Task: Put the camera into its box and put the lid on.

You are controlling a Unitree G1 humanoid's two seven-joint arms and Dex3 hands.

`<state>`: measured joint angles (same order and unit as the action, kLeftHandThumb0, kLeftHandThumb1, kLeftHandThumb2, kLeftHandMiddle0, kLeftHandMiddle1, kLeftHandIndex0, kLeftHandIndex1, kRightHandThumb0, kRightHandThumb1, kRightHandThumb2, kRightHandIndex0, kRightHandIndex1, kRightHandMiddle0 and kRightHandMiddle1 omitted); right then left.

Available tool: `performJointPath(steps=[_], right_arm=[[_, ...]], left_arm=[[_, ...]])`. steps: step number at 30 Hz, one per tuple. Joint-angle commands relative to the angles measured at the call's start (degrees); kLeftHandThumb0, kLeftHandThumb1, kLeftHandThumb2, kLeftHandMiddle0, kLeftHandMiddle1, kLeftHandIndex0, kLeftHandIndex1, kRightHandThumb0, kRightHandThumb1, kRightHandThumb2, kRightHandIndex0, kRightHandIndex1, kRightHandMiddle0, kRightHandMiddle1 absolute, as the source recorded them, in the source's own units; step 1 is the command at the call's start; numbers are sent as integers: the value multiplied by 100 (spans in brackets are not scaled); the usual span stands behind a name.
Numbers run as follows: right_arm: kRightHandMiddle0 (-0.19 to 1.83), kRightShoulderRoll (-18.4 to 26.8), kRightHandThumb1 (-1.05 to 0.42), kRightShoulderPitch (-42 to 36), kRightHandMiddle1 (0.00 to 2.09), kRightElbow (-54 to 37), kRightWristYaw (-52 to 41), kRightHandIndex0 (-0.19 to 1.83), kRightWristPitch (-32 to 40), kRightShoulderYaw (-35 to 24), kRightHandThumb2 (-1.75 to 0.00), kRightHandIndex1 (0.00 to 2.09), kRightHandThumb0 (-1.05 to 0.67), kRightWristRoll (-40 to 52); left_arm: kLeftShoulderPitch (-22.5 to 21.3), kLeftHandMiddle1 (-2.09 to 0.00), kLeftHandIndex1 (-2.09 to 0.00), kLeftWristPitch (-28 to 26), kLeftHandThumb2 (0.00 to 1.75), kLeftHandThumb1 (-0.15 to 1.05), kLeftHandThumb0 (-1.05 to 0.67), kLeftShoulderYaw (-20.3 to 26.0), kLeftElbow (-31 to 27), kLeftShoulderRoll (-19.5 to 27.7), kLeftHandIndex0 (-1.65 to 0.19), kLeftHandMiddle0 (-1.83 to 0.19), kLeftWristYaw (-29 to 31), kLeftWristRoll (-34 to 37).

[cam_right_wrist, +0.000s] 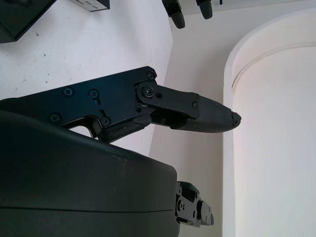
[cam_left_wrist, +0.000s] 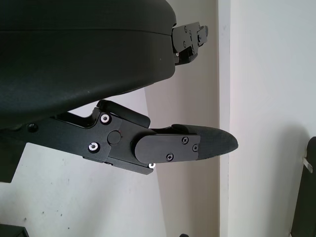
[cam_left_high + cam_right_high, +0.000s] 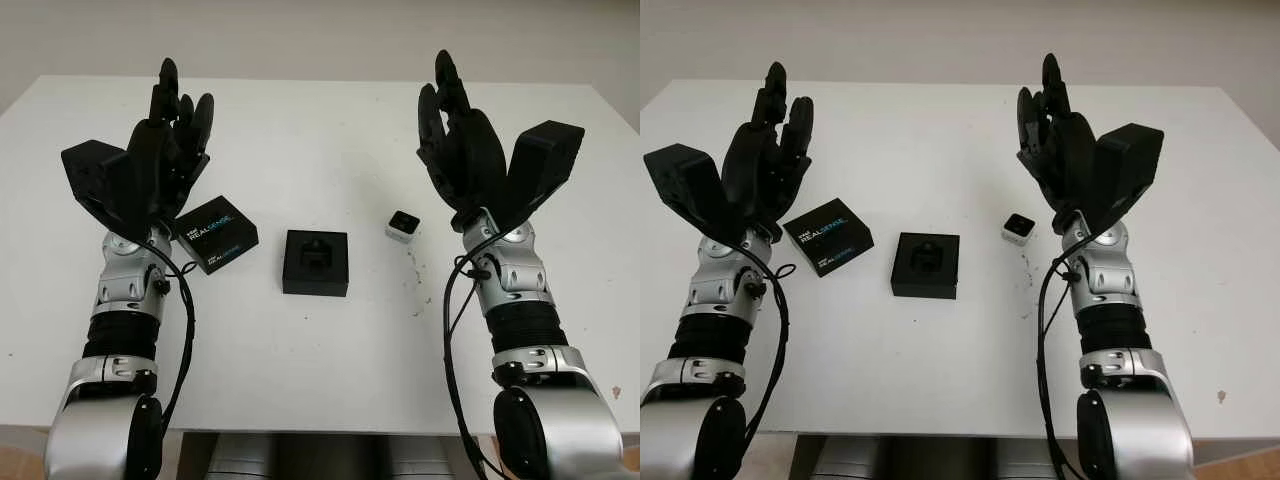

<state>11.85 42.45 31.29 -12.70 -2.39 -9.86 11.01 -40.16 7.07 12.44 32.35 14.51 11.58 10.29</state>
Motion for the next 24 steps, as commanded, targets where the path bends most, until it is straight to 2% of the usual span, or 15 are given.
performJointPath(steps=[1,8,14,20,23,24], right_arm=[[-19,-8,-105,-40,0,-116,2,-19,20,-11,-61,0,-73,11],[-19,-22,-105,-2,0,-58,19,-19,70,-6,-61,0,-72,20],[-19,50,-105,22,0,5,-112,-19,38,-18,-54,0,-68,34],[-7,432,-105,200,8,72,-239,-9,256,-18,-27,7,-59,-115],[11,976,-102,397,17,331,-214,12,73,372,-11,16,-63,-887],[15,1177,-100,499,19,526,-323,15,-100,512,-8,17,-60,-1120]], left_arm=[[17,-6,-6,-14,41,105,-66,-14,-116,33,16,14,-11,-17],[-9,-5,-5,-51,41,105,-66,-16,-79,59,16,14,-31,-44],[14,-5,-5,8,41,105,-67,-11,-71,72,16,15,-40,-81],[96,-5,-5,-28,41,105,-67,-24,-202,72,17,15,-30,-84],[130,-5,-5,-124,40,105,-67,-22,-291,47,16,14,-44,-55],[141,-5,-5,-137,40,105,-67,-21,-311,41,17,15,-35,-45]])
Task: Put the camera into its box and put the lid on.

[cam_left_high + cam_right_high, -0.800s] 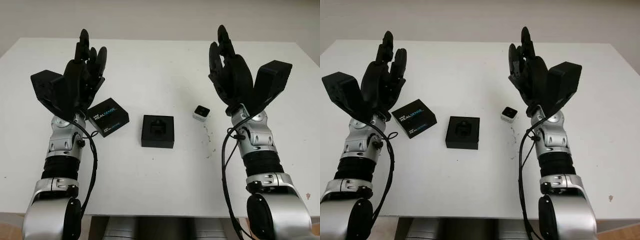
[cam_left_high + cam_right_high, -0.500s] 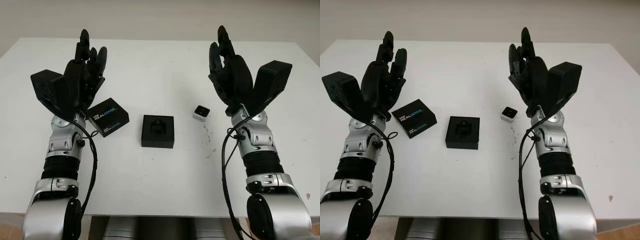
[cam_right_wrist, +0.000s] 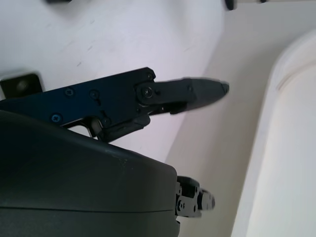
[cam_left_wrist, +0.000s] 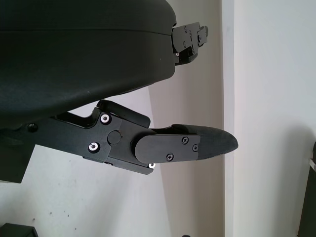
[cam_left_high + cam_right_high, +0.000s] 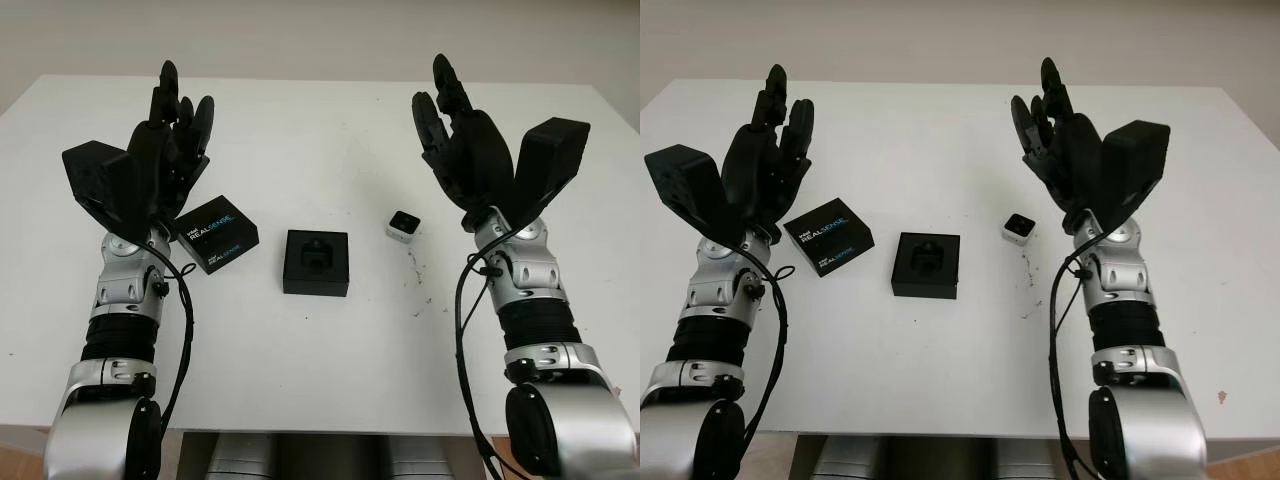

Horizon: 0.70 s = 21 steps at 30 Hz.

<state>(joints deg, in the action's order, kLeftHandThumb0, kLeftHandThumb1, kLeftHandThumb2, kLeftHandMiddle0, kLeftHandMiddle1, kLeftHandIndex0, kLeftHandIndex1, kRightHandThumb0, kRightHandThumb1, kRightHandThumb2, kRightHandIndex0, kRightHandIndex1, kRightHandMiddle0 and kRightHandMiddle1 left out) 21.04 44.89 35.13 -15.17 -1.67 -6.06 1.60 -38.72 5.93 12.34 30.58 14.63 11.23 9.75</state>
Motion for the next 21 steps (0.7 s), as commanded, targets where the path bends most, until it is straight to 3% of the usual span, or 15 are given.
performJointPath(steps=[1,8,16,21], right_arm=[[19,455,-97,356,21,310,-192,19,-321,286,-6,18,-53,-416],[26,1450,-85,1044,27,1433,-383,29,-1810,1434,-3,21,-31,-2124],[32,1871,-86,1430,16,1839,-51,29,-2338,2341,-5,13,-28,-3488],[37,1985,-85,1543,11,2021,152,32,-2706,2617,-5,11,-22,-3860]], left_arm=[[10,-5,-5,-34,40,105,-67,-16,-152,30,17,15,10,9],[49,-5,-4,-85,41,105,-65,4,-160,9,19,16,74,64],[43,-5,-5,-98,40,105,-65,12,-132,2,18,15,86,101],[15,-5,-5,-138,40,105,-65,3,-119,15,18,15,62,80]])
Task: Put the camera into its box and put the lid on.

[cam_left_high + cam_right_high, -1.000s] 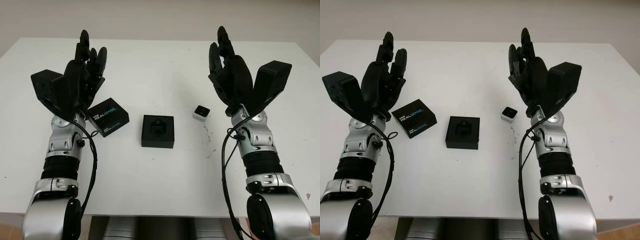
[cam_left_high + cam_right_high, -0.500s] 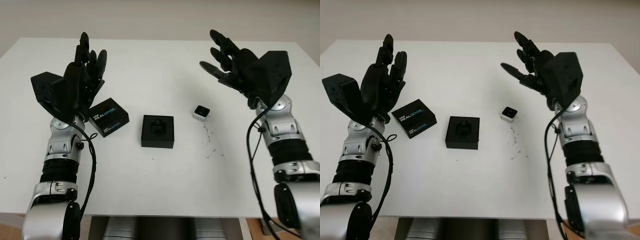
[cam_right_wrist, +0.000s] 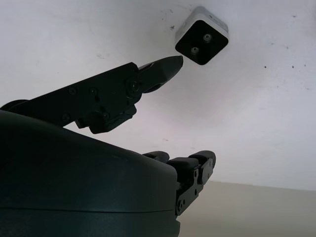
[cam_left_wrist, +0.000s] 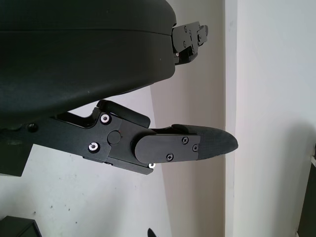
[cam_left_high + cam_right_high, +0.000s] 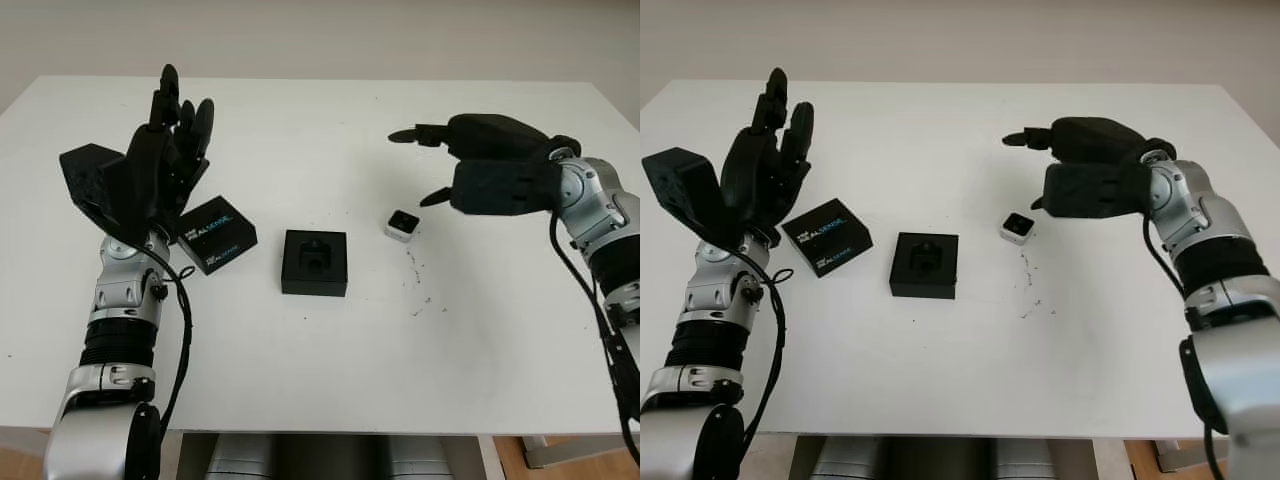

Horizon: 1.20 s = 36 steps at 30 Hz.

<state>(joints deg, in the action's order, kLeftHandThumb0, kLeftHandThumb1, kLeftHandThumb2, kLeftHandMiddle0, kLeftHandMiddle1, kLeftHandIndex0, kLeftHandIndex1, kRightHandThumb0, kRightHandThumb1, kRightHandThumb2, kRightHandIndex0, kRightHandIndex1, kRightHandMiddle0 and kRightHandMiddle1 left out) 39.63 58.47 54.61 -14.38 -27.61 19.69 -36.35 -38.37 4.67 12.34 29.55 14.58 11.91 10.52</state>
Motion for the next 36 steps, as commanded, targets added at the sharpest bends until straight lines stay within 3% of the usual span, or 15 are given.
performJointPath(steps=[1,10,17,36], right_arm=[[38,146,-84,207,11,120,138,33,-203,94,-5,11,-22,-125],[48,237,-82,378,10,465,799,39,-785,503,-5,11,-23,-671],[42,283,-83,493,5,596,1076,28,-935,816,-6,4,-25,-1050],[46,1,-85,287,7,768,1152,27,-1081,855,-5,6,-23,-958]], left_arm=[[-22,-6,-5,-20,41,105,-65,-2,-18,25,18,15,-5,-1],[-20,-5,-5,-76,42,105,-64,15,-47,28,18,16,15,26],[-21,-6,-6,-80,40,105,-64,-18,-68,23,17,15,-19,-16],[-1,-6,-5,-84,43,105,-64,-4,-99,-5,18,16,-21,51]])
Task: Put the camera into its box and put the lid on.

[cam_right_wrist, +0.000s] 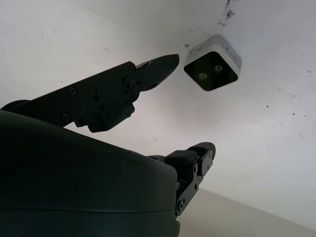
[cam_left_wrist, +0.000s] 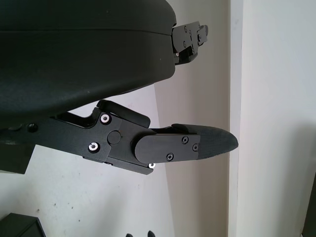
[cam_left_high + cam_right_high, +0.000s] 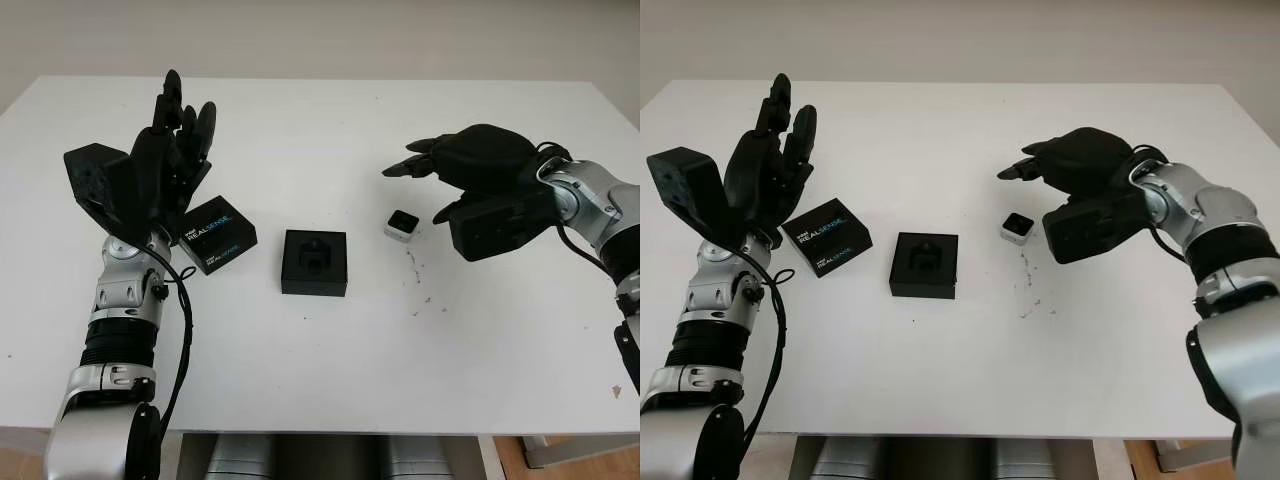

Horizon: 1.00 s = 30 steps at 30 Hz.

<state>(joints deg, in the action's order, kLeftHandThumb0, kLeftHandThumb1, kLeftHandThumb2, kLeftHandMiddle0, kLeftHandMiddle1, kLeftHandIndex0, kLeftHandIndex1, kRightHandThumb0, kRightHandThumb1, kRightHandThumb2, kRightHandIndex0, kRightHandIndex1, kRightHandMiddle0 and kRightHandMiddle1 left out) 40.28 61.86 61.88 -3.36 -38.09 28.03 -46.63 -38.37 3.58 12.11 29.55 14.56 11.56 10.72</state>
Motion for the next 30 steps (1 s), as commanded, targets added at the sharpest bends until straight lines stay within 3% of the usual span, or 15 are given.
performJointPath(steps=[1,10,20,30], right_arm=[[47,-88,-85,-61,7,45,51,28,-13,32,-5,6,-24,64],[49,-185,-84,-140,7,137,380,28,31,279,-5,6,-29,-101],[51,-287,-87,-133,7,298,635,13,310,525,-6,1,-32,-247],[63,-265,-88,-76,11,509,1109,9,330,759,-6,3,-33,-506]], left_arm=[[3,-6,-5,38,42,105,-64,21,-99,0,18,16,17,34],[24,-6,-6,34,41,105,-64,41,-139,-5,18,16,30,75],[25,-5,-5,20,40,105,-64,42,-151,19,19,16,25,60],[-2,-6,-5,30,38,105,-66,39,-127,31,18,16,-1,26]])
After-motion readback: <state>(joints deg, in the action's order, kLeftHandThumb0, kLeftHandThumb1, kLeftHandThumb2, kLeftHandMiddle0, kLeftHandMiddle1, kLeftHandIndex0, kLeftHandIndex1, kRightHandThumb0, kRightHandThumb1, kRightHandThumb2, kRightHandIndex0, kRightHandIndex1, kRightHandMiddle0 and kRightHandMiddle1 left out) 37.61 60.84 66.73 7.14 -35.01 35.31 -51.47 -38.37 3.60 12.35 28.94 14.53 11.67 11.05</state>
